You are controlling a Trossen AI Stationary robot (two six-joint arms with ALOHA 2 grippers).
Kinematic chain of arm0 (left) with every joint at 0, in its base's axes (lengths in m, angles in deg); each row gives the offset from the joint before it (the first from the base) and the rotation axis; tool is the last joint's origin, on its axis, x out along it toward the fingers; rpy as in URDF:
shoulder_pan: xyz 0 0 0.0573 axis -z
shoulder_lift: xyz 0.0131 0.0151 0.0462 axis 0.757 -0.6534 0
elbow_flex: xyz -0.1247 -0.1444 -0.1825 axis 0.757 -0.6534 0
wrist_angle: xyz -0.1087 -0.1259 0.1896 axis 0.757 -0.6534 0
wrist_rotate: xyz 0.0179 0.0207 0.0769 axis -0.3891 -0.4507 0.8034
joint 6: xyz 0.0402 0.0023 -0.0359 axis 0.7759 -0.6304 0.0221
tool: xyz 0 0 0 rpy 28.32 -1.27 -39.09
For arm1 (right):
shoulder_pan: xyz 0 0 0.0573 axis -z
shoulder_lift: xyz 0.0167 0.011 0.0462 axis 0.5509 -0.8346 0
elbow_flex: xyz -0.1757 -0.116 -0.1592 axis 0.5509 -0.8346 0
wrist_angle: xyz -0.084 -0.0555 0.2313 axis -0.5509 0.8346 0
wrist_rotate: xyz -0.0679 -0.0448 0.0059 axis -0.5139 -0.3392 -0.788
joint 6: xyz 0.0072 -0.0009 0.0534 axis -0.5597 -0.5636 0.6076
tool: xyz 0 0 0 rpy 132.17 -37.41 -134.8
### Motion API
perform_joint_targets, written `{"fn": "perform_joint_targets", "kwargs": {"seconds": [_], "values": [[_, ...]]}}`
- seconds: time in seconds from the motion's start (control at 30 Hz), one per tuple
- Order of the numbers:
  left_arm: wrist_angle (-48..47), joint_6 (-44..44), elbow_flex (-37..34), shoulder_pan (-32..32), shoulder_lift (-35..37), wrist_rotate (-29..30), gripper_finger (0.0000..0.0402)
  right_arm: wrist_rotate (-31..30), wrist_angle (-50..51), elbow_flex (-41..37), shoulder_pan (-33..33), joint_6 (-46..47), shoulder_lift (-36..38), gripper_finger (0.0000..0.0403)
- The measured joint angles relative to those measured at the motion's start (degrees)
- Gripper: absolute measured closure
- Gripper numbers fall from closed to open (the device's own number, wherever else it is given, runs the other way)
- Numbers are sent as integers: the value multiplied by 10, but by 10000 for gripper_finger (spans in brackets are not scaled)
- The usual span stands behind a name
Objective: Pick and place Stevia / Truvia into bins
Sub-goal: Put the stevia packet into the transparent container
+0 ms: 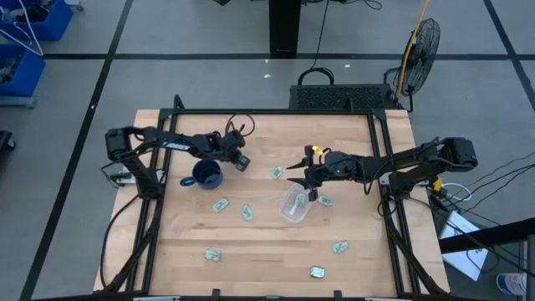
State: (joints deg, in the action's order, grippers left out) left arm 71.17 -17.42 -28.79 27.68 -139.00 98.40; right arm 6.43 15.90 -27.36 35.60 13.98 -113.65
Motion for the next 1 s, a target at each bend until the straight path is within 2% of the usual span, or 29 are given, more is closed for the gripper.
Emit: {"fn": "perform_joint_targets", "kwargs": {"seconds": [0.07,0.23,0.37,0.47,0.7,0.77,0.87,1.0], "values": [[6,-8,0,6,4,-10,394,0,0,0,0,4,0,243],[58,-14,1,46,22,-52,396,-20,21,0,0,20,0,243],[51,15,2,70,27,29,391,-86,46,0,0,46,2,243],[54,42,2,65,28,60,371,-109,65,-1,0,50,2,243],[20,25,2,28,28,46,286,-111,65,-1,-14,47,2,243],[14,18,2,24,26,45,266,-134,66,-1,-18,45,3,243],[12,13,2,23,18,46,251,-181,69,0,-23,37,6,243],[13,6,2,24,0,44,249,-193,121,0,-27,28,27,243]]}}
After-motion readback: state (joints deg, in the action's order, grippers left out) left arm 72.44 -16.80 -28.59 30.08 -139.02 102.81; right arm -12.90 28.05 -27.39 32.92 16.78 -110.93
